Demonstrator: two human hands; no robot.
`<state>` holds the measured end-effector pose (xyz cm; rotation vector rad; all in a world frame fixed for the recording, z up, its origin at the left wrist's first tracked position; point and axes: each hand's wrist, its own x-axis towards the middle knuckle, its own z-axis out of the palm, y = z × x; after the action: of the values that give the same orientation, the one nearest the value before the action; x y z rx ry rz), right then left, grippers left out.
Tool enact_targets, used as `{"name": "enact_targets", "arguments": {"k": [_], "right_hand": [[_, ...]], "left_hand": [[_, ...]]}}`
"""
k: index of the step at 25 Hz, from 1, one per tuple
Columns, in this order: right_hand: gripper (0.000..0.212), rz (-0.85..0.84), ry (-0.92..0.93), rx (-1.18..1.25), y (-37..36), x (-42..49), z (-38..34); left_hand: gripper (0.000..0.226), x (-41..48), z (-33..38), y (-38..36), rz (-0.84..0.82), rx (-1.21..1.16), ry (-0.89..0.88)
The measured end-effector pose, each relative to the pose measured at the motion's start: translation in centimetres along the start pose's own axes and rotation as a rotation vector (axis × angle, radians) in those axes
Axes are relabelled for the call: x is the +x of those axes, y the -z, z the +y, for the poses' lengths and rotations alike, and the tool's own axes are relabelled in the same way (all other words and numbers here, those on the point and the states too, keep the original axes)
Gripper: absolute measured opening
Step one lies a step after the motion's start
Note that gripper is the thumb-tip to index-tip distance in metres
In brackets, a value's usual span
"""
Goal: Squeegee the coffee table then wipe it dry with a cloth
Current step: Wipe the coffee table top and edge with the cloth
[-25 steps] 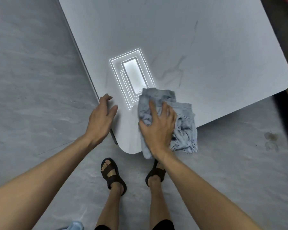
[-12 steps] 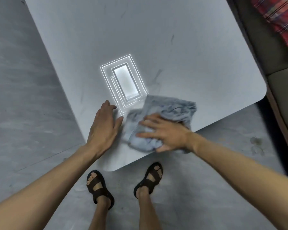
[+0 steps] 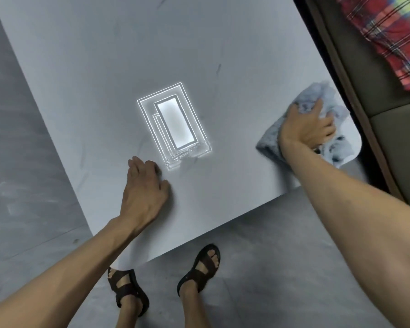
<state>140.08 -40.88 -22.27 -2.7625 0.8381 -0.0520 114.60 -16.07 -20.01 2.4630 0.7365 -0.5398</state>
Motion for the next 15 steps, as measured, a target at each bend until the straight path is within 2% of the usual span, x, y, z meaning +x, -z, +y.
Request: {"name": "enact_targets", "arguments": {"k": [2, 6, 8, 10, 12, 15], "right_hand": [[0.064, -0.078, 0.17, 0.051, -1.1, -6.3, -3.6], [0.072, -0.345, 0.806, 0.052, -2.3, -22.7, -8.3], [0.072, -0.489, 1.137, 0.033, -2.2, -28.9, -7.7], [0.073, -0.698, 1.437, -0.017, -1.9, -32.6, -5.3], [0.073, -0.847, 1.714, -0.119, -1.4, -32.9, -2.7], [0.075, -0.874, 2.075, -0.253, -0.1, -26.1, -0.9]], "left_hand": [[0.017, -0.1, -0.8, 1.0, 0.071, -0.138, 0.013], [0.017, -0.3, -4.2, 4.0, 0.319, -0.488, 0.18], [0.017, -0.4, -6.4, 5.1, 0.47, -0.505, 0.229], [0.022, -0.8, -8.2, 5.8, 0.548, -0.434, 0.27], [0.028, -1.2, -9.6, 6.0, 0.5, -0.306, 0.258], [0.026, -1.3, -10.1, 5.5, 0.31, -0.26, 0.166]]}}
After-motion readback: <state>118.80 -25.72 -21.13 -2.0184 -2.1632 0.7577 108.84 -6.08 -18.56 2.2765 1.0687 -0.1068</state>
